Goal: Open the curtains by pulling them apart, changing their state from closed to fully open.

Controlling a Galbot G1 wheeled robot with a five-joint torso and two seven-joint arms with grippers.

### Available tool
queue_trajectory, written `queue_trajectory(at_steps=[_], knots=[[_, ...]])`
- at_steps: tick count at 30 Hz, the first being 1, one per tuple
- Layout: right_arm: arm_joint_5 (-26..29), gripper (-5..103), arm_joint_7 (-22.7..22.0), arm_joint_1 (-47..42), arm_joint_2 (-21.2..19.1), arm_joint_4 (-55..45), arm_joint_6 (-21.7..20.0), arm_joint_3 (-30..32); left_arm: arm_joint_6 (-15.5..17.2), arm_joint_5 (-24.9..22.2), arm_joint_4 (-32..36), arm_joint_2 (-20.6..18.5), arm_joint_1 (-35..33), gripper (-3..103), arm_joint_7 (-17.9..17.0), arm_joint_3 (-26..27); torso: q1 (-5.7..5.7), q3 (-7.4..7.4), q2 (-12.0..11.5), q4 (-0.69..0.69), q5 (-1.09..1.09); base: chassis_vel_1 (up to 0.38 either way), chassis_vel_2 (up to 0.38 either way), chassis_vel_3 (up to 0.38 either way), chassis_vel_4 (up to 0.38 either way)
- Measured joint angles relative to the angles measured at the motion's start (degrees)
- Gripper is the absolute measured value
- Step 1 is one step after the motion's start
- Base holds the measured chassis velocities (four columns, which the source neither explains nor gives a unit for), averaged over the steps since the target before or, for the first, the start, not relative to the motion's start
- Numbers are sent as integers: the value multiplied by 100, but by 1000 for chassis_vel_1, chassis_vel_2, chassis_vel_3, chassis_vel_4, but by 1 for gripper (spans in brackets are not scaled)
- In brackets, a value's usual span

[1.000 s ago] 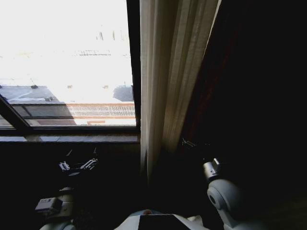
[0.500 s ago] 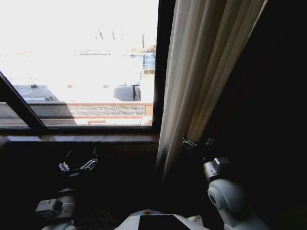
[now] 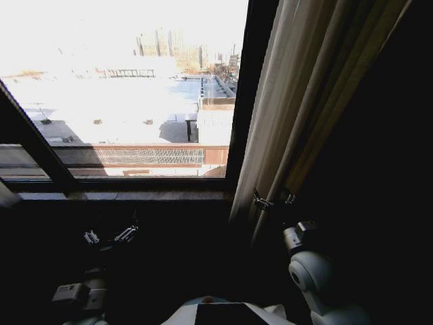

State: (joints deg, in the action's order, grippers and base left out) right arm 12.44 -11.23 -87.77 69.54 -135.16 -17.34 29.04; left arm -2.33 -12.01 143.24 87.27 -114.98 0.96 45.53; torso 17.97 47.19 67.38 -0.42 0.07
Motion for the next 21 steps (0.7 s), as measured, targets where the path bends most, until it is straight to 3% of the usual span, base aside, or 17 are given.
queue_trajectory(at_steps=[6, 16, 21], knots=[[-38, 100, -29, -41, 64, 44, 14, 2, 17, -19, 0, -59, 21, 100, 1, -1, 0, 0, 1, -3, -10, 2, 102, -15, -122], [-85, 100, -91, 34, 94, 122, 14, -33, 17, -38, 0, -63, 31, 100, 1, 12, 4, 1, -1, -1, -10, 25, 318, -29, -319], [-32, 100, -215, 132, 82, 184, 1, -27, 9, -42, -1, -59, 30, 100, 5, 8, 5, 1, -1, -3, -7, -33, 172, 32, -186]])
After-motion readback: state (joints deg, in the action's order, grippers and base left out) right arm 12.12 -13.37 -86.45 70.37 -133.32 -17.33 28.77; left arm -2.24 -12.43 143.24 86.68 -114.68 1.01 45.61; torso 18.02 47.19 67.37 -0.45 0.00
